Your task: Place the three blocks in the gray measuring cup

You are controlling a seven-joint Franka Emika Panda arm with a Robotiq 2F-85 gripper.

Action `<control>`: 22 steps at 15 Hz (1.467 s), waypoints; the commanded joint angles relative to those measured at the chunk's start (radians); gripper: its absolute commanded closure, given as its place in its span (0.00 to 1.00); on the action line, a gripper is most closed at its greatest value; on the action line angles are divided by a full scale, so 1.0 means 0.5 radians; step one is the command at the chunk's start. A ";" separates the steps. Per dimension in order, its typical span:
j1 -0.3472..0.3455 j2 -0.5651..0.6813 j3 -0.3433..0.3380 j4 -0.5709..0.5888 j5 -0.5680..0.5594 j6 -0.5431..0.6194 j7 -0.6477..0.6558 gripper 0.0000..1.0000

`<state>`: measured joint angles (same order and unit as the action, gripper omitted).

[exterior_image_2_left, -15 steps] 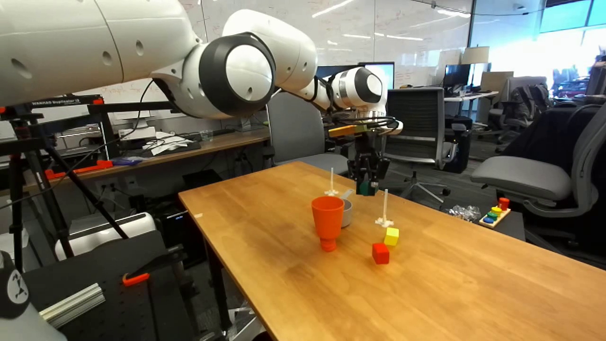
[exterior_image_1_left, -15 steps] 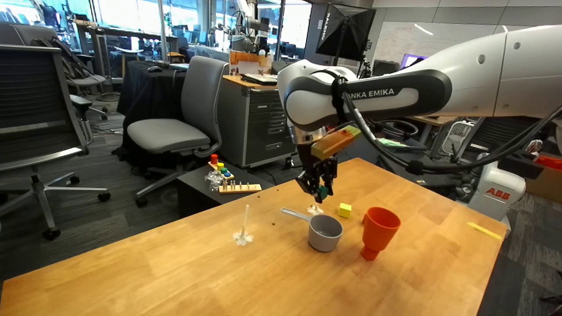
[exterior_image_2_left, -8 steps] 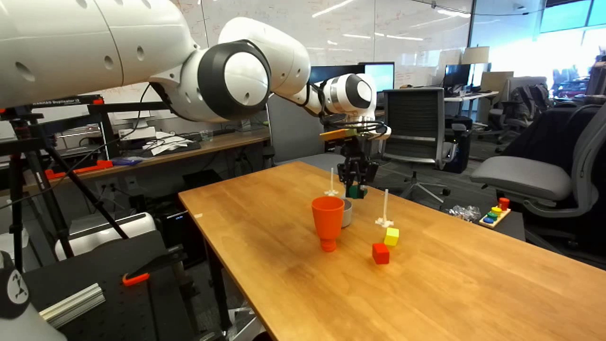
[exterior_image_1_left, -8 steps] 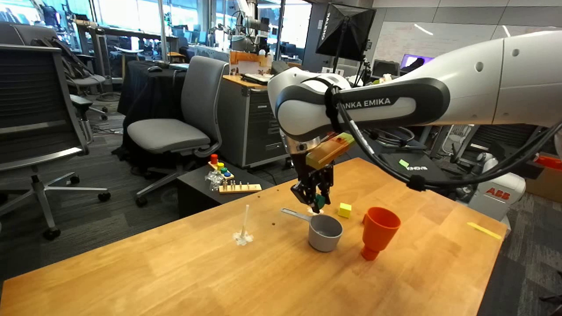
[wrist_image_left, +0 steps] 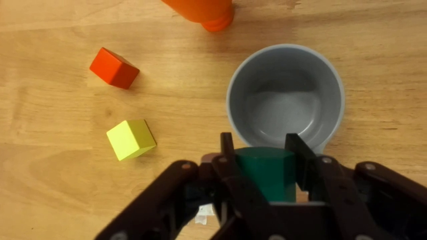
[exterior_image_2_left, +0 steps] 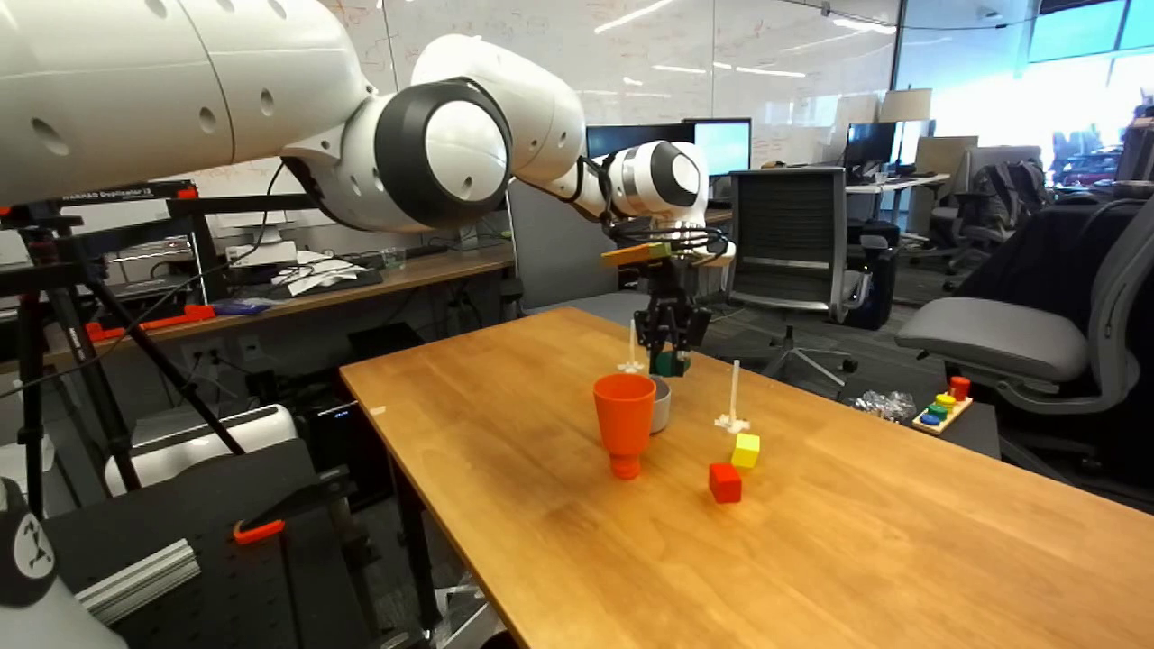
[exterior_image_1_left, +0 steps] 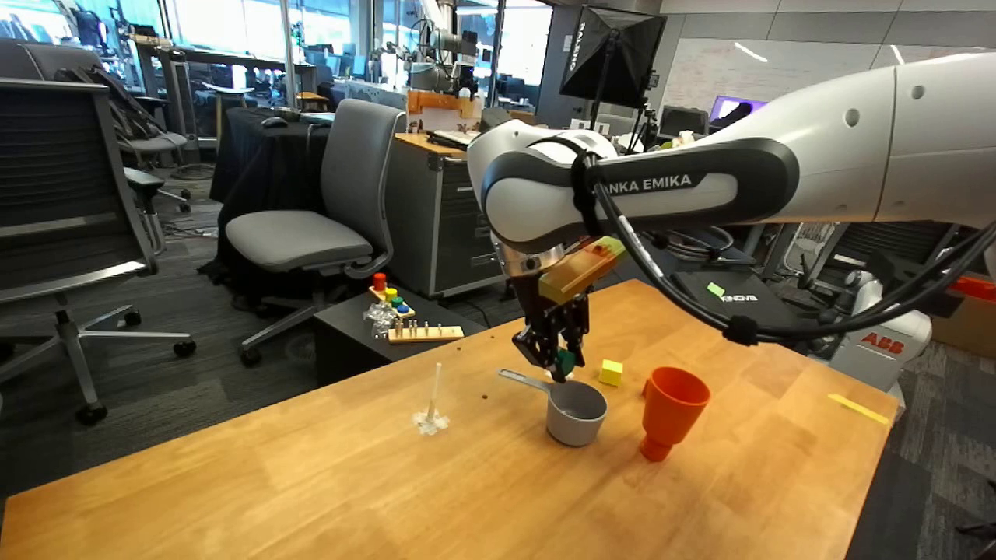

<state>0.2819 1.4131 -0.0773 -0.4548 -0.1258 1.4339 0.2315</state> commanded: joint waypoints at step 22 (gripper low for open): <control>0.018 0.064 0.028 0.038 0.030 -0.072 0.047 0.81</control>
<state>0.2841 1.4244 -0.0696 -0.4554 -0.1115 1.4211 0.2322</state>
